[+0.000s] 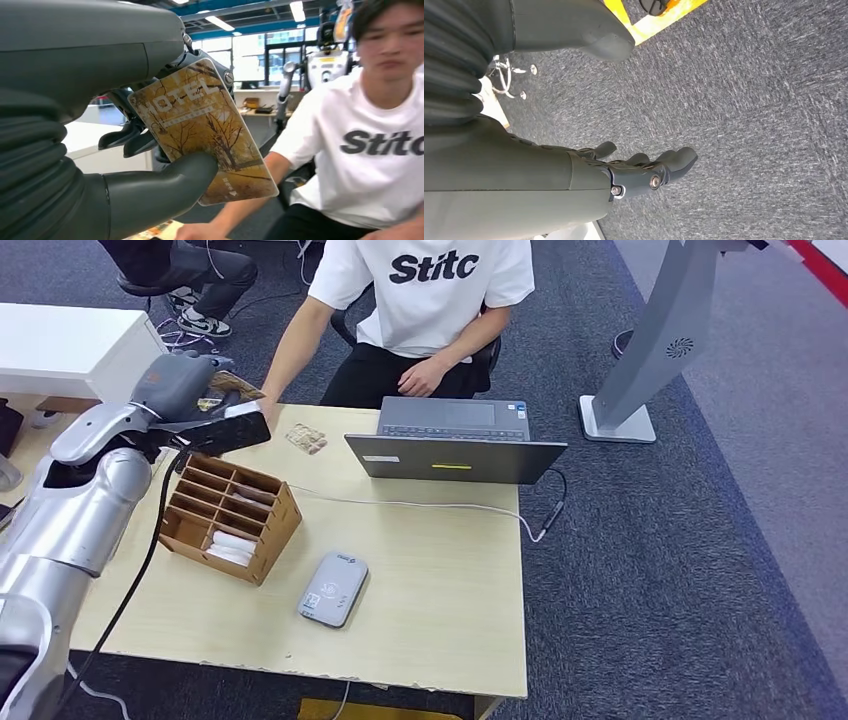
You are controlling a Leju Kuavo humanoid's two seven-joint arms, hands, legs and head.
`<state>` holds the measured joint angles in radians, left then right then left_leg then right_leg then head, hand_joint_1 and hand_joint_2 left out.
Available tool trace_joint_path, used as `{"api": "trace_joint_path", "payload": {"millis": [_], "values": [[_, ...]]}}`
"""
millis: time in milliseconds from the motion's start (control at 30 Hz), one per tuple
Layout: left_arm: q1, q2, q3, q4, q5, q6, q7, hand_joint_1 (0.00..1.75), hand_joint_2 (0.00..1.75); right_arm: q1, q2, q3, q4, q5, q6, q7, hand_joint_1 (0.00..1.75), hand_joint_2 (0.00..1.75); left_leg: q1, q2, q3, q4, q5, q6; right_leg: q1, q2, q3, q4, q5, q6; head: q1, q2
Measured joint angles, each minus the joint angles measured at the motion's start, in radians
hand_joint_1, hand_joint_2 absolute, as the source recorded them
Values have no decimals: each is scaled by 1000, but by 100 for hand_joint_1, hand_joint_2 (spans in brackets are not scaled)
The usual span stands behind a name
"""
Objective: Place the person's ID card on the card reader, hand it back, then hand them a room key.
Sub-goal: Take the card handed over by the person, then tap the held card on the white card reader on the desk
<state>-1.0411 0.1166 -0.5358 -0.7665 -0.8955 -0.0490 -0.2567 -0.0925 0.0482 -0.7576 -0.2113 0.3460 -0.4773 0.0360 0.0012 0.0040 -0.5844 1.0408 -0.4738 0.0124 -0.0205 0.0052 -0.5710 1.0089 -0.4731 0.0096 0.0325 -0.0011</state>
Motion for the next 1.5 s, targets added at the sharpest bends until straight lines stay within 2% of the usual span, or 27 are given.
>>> {"api": "trace_joint_path", "payload": {"millis": [133,333,500,733,900,1200,1500], "values": [[33,-6,-48,-70,29,-45,-18,175,175,0,2,-2,0,2,0,0,0,175,0,-1,0,0,0,0,0,-1,0,0,0,0,-1,0],[77,-8,-117,-163,56,-75,-2,175,175,0,2,-9,0,4,0,0,0,175,0,0,-1,0,0,0,0,-1,-1,0,0,0,0,0],[82,-8,-140,-191,66,-84,-5,175,175,0,3,-10,0,5,-1,0,0,175,0,0,-1,0,0,0,0,-1,-1,0,0,0,0,0],[110,-4,-204,-239,131,-155,-13,175,175,0,7,-25,0,5,-6,0,0,175,0,-1,-1,0,0,0,0,-1,-1,0,0,0,0,0],[143,-7,-259,-250,171,-148,3,175,175,0,12,-30,0,12,-6,1,0,175,0,-1,-1,0,0,0,0,-1,-1,0,0,0,0,0],[209,-58,-356,-153,213,-105,-14,175,175,-1,20,-33,0,36,-5,0,0,175,0,-1,-1,0,0,0,0,-1,-1,0,0,0,0,0],[276,-151,-372,20,223,-4,-28,175,175,-3,30,-33,0,67,-6,9,0,175,0,-1,-1,0,0,0,0,-1,-1,0,0,0,0,0]]}}
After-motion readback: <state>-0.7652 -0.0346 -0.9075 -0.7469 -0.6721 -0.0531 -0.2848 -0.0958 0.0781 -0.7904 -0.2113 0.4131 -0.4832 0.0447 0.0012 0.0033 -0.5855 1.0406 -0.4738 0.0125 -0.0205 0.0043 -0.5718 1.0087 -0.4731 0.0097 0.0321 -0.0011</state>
